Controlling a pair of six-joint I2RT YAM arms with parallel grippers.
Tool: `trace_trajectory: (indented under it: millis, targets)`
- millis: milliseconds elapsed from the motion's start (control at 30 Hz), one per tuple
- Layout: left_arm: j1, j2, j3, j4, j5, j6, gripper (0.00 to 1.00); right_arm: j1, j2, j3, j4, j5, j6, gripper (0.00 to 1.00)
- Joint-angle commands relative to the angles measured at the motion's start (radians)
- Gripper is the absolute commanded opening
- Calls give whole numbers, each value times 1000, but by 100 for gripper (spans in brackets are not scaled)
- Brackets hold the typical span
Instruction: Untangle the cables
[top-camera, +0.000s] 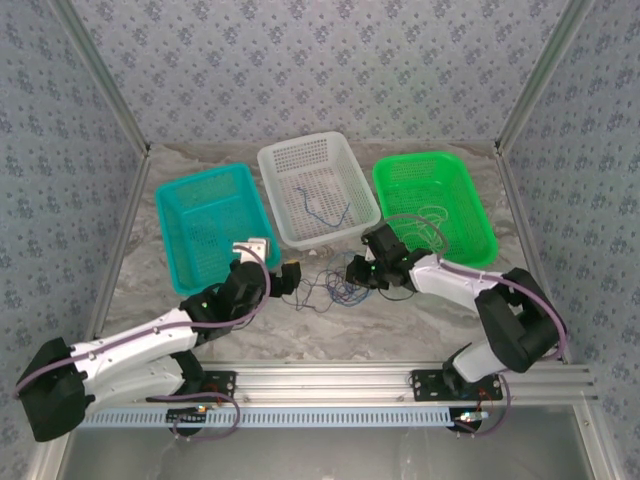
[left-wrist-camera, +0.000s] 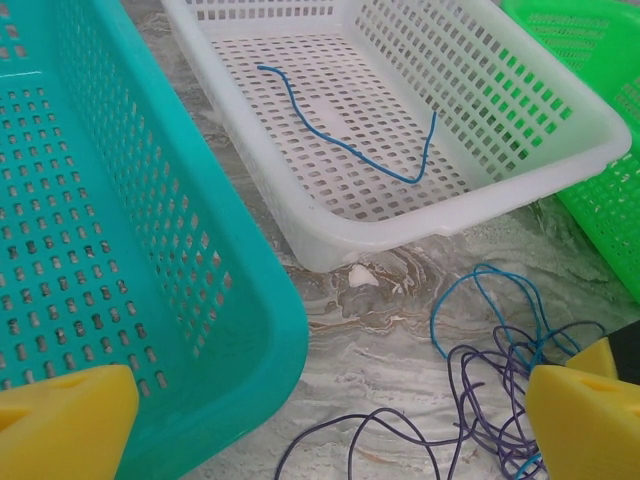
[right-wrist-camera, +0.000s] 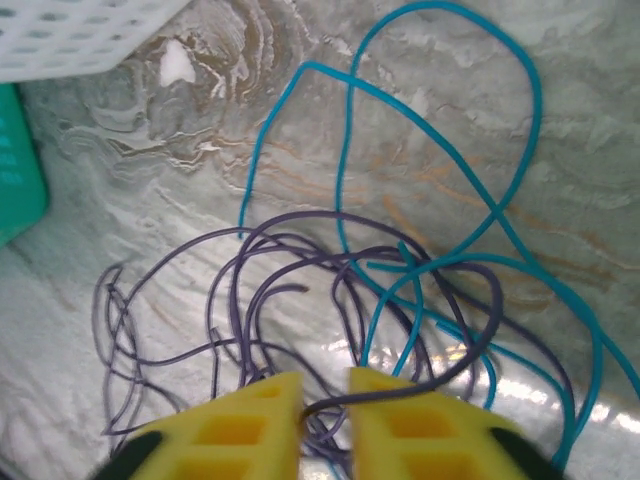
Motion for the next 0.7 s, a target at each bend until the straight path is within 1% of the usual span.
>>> trace_trajectory:
  millis: [0,33,133,333,567,667]
  targets:
    - [3,-31,-5,7,-10,1,99,-9,16,32,-10,44,-18,2]
    - [3,-34,-7,5,-11,0,100,-6,12,33,-8,47,-22,0]
    - [3,-50,-11,-4,-17,-1,99,14,-36,38,-25,78,-49,0]
    - [3,-57,-26,13,-6,-11,99,63,-230,41,-105,143,-106,0]
    - [3,15,15,57,68,13,99,110,-448,65,-193,180,-216,0]
    - [3,16,25,123,140,56,100,122,-501,65,-212,161,-239,0]
